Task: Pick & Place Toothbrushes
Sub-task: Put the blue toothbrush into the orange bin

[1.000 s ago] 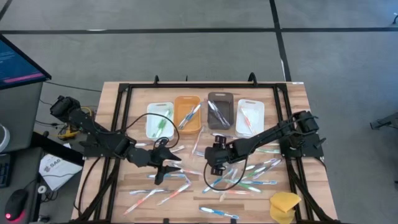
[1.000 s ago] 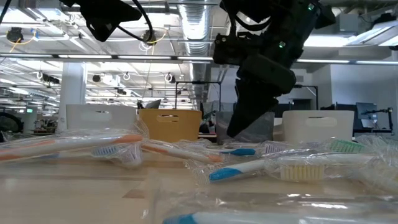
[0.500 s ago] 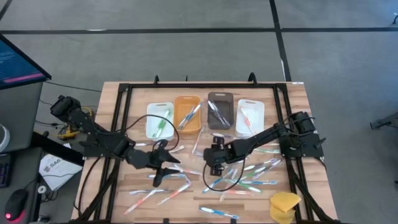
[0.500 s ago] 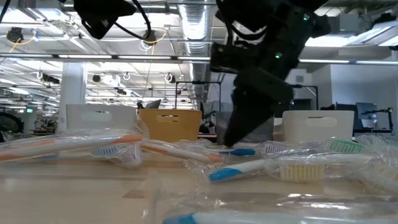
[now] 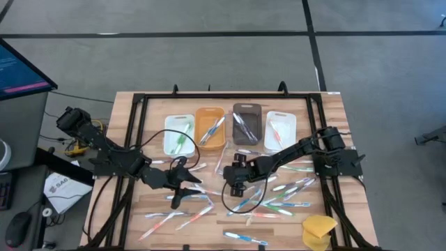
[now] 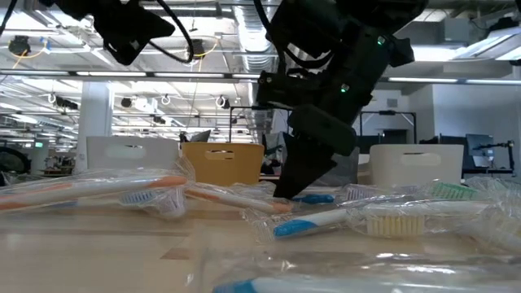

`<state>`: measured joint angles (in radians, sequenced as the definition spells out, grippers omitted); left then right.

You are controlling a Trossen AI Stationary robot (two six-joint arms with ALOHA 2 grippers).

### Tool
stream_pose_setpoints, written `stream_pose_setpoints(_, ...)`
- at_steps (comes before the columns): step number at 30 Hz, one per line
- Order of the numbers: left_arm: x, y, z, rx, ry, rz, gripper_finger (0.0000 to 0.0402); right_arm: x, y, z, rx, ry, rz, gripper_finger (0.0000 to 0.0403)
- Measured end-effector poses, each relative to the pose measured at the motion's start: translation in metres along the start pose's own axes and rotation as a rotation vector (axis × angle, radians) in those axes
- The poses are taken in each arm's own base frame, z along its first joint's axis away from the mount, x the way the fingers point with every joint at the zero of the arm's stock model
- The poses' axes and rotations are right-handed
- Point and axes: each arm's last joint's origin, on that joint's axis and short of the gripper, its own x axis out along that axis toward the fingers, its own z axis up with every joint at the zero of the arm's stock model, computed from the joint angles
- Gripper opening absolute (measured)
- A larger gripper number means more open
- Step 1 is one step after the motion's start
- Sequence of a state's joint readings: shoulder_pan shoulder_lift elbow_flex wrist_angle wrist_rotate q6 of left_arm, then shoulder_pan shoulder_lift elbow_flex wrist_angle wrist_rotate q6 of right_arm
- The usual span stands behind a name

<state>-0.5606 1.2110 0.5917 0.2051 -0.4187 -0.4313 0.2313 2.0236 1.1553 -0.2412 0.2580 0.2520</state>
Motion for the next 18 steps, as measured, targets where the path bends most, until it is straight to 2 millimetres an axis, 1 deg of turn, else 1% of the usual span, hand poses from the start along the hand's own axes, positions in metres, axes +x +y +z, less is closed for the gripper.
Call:
stream_pose_setpoints(3, 0.0, 0.0, 0.0001, 0.002, -0.004, -0.002, 0.0176, 0.0007, 0.0, -0.0002, 0.001, 0.0, 0.003, 0.0133)
stream_pose_setpoints(12, 0.0, -0.0001, 0.0001, 0.005, -0.004, -0.002, 0.0176, 0.0013, 0.0003, -0.0005, -0.02, 0.002, 0.015, 0.0015)
stream_pose_setpoints(13, 0.0, -0.0001, 0.0001, 0.005, -0.004, -0.002, 0.0176, 0.0013, 0.0002, -0.0006, -0.024, 0.003, 0.014, 0.001)
stream_pose_setpoints(18, 0.0, 0.0, 0.0001, 0.014, -0.004, -0.001, 0.0176, 0.0013, 0.0003, -0.0006, -0.025, 0.003, 0.014, 0.0015)
